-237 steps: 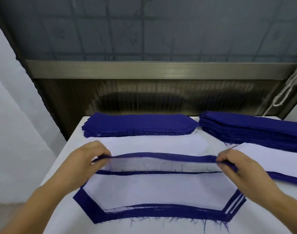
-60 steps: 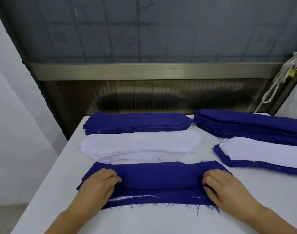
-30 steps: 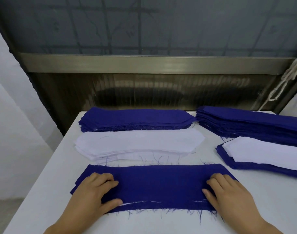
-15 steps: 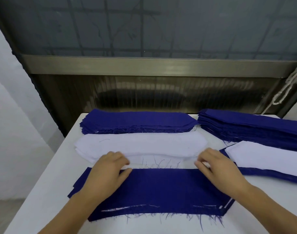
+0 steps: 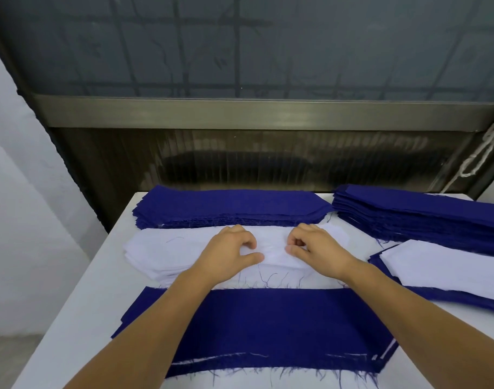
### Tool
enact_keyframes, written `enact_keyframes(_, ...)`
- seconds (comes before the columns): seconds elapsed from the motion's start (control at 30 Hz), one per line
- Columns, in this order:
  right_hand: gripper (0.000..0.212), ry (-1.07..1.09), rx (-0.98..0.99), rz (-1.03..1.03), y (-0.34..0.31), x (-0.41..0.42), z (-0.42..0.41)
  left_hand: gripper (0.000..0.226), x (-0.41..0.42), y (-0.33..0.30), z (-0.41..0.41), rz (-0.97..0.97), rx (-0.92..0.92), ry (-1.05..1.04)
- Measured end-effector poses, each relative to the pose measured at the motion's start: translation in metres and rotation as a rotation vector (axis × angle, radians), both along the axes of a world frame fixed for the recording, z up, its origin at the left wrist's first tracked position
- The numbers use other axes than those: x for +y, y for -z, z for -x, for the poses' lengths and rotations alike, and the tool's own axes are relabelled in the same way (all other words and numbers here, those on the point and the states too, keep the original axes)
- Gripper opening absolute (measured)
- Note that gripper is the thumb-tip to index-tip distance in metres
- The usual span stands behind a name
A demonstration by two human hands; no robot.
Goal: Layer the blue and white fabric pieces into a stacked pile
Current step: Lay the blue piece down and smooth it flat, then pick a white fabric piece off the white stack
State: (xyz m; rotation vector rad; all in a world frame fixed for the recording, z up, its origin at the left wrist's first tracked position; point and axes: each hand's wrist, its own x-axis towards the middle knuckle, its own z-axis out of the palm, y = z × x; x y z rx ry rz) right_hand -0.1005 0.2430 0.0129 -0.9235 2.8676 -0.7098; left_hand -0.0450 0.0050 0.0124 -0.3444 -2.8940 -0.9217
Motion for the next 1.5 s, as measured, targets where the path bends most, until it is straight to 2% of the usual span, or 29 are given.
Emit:
enact_keyframes(0.2,0.023,0.05,-0.185,0.074,-0.009,-0.003,0.005,0.026,0.003,-0.002,0.004,0.054,0.017,-0.011)
enact_keyframes(0.37,0.033,0.098,-0.231,0.092,-0.009,-0.005,0.007,0.022,0.007,-0.006,0.006,0.184,0.064,-0.018)
enact_keyframes(0.47,0.035,0.115,-0.25,0.097,-0.009,-0.004,0.009,0.032,0.006,-0.008,0.006,0.229,0.094,-0.038)
enact_keyframes(0.67,0.033,0.132,-0.286,0.128,-0.012,-0.005,0.014,0.047,0.022,-0.012,0.012,0.305,0.021,-0.101)
enact_keyframes(0.73,0.035,0.132,-0.285,0.114,-0.013,-0.005,0.015,0.043,0.029,-0.013,0.016,0.291,0.012,-0.112)
enact_keyframes(0.9,0.03,0.103,-0.185,0.062,-0.012,-0.006,0.01,0.022,0.034,-0.009,0.018,0.119,-0.055,-0.095)
enact_keyframes(1.03,0.03,0.087,-0.086,0.015,-0.009,-0.005,0.009,0.033,0.035,-0.016,0.017,0.035,-0.147,-0.087)
enact_keyframes(1.13,0.025,0.056,0.028,-0.058,-0.007,-0.006,0.008,0.027,0.036,-0.02,0.019,0.003,-0.224,-0.104)
enact_keyframes(1.2,0.021,0.035,0.123,-0.104,-0.005,-0.006,0.006,0.03,0.039,-0.022,0.02,-0.022,-0.258,-0.122)
enact_keyframes(1.37,0.021,0.008,0.297,-0.125,-0.004,-0.008,0.003,0.024,0.05,-0.026,0.022,0.092,-0.26,-0.192)
enact_keyframes(1.5,0.025,-0.001,0.242,-0.088,-0.006,-0.007,0.0,0.031,0.055,-0.022,0.021,0.173,-0.193,-0.232)
